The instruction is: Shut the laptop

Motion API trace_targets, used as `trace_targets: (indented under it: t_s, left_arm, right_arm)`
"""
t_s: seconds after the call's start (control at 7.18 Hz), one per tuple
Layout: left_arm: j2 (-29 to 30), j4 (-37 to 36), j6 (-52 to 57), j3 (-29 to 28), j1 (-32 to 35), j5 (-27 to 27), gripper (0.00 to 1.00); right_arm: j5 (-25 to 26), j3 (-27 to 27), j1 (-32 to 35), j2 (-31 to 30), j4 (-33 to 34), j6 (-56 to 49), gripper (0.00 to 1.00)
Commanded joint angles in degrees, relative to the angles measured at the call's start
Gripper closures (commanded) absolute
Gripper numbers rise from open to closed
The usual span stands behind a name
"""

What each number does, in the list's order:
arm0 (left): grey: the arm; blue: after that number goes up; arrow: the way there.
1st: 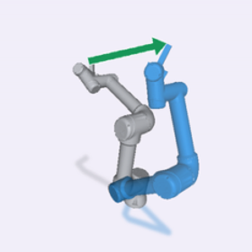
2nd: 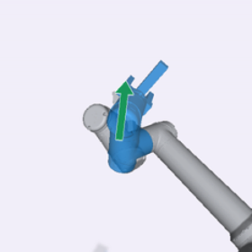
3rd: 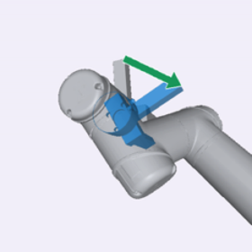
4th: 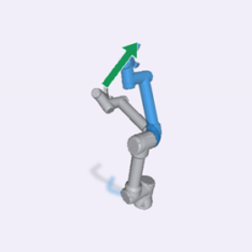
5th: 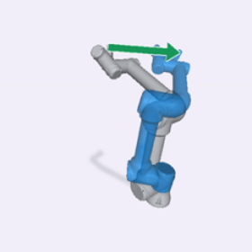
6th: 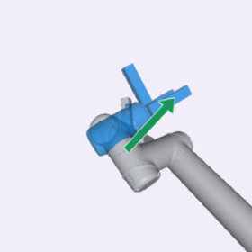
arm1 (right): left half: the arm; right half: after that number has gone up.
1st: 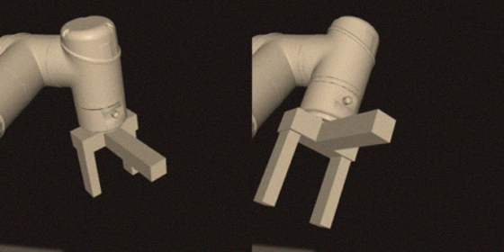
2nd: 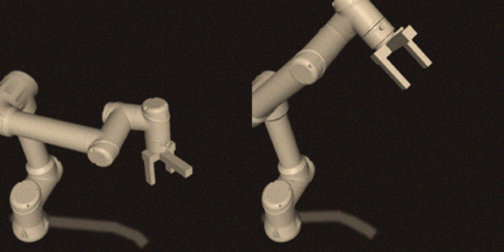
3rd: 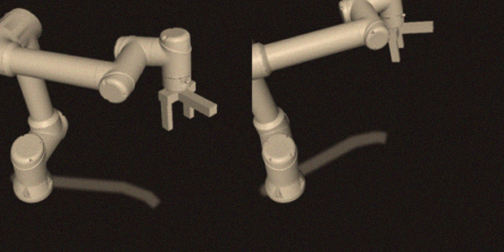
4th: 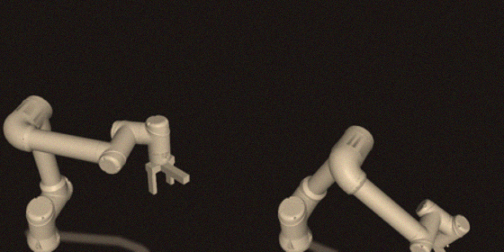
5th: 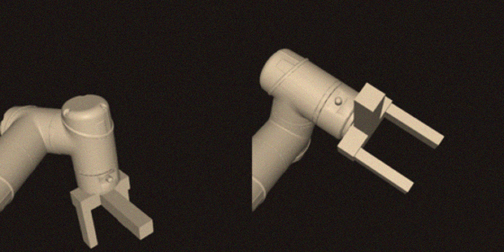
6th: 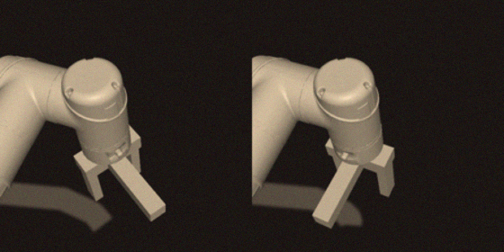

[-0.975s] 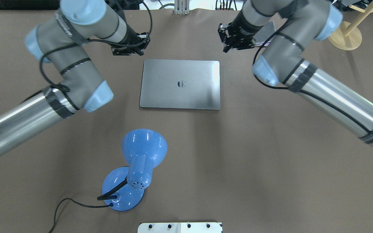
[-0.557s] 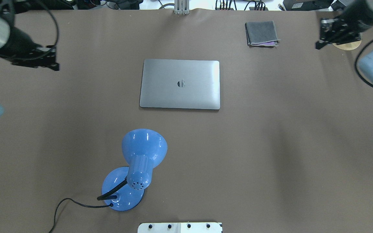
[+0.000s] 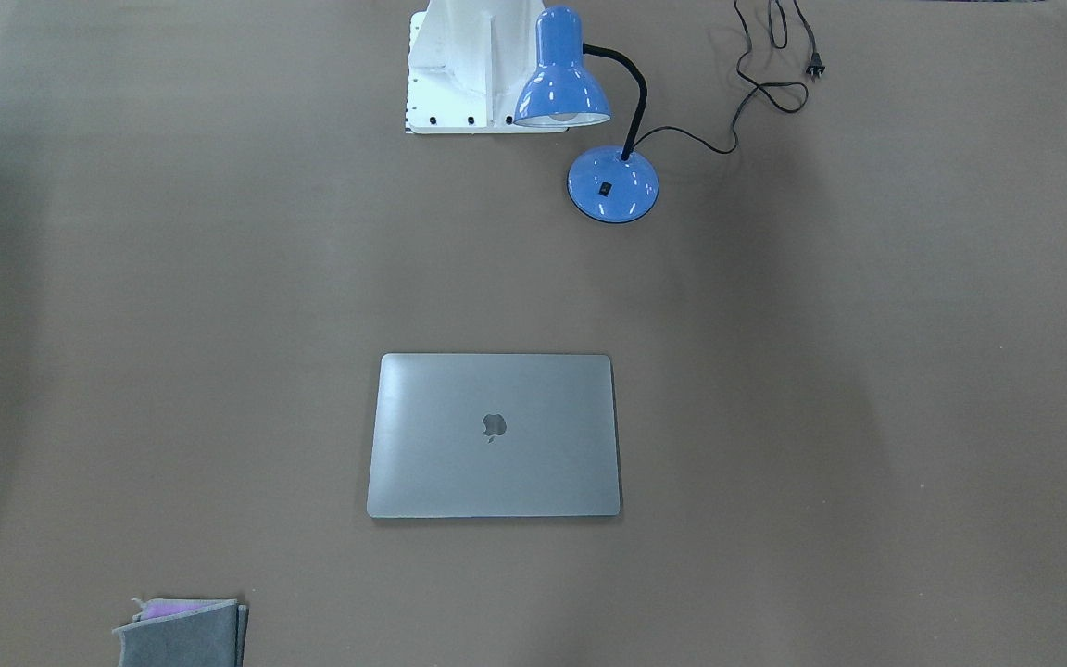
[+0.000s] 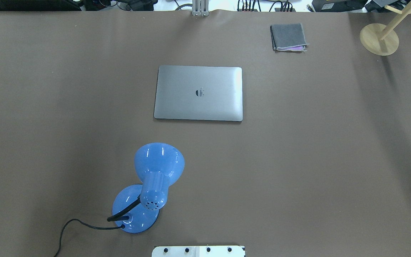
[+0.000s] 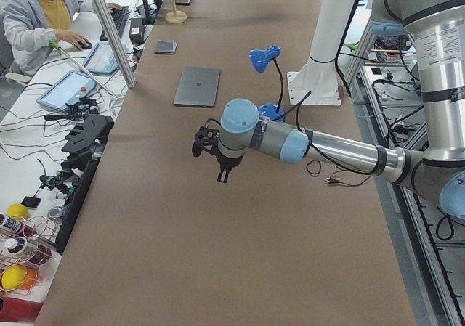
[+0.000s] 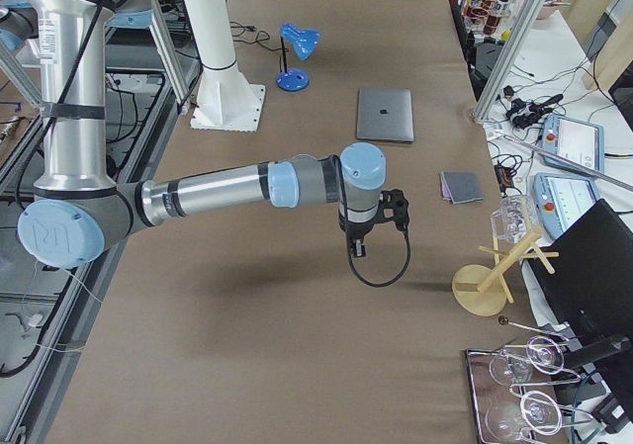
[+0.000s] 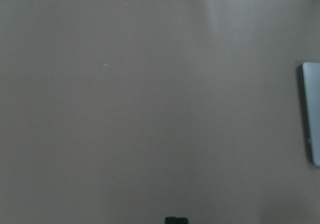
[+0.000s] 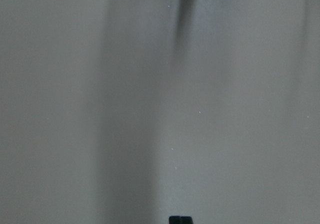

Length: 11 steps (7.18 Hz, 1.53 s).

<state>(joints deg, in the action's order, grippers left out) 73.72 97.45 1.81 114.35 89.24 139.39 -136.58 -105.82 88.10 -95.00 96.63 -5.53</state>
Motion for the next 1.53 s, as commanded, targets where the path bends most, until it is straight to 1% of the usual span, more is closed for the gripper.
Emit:
trace_targets:
  t_s: [0.0,0.14,0.28,0.42,0.84,1.11,1.39]
  left_arm:
    - [-1.6,-0.7,6.1,-4.4,3.1,-4.7,0.02]
    - [-2.2,-3.6,6.2,-3.6,3.3,-4.7,0.02]
    - [-1.7,-5.5,6.2,-3.9,3.0,-4.7,0.02]
    - [-0.6,-5.7,6.2,-5.3,2.8,-4.9,0.02]
    - [4.7,-5.9,5.6,-7.1,2.9,-4.8,0.02]
    - [6.3,-6.3,4.7,-7.3,3.1,-4.8,0.02]
    - [6.7,-6.7,4.7,-7.1,3.3,-4.5,0.02]
  right_arm:
    - [1.3,-0.1,2.4,-1.8,0.7,-4.3,0.00]
    - [2.0,-0.2,3.8,-2.2,0.8,-4.5,0.00]
    - [1.9,-0.4,3.8,-2.2,0.8,-4.5,0.00]
    - [1.9,-0.4,3.8,-2.2,0.7,-4.5,0.00]
    - [1.9,-0.7,3.7,-1.7,0.8,-4.0,0.00]
    - [2.1,-0.6,3.7,-1.6,0.7,-3.9,0.00]
    - [1.9,-0.7,3.7,-1.9,0.5,-4.4,0.00]
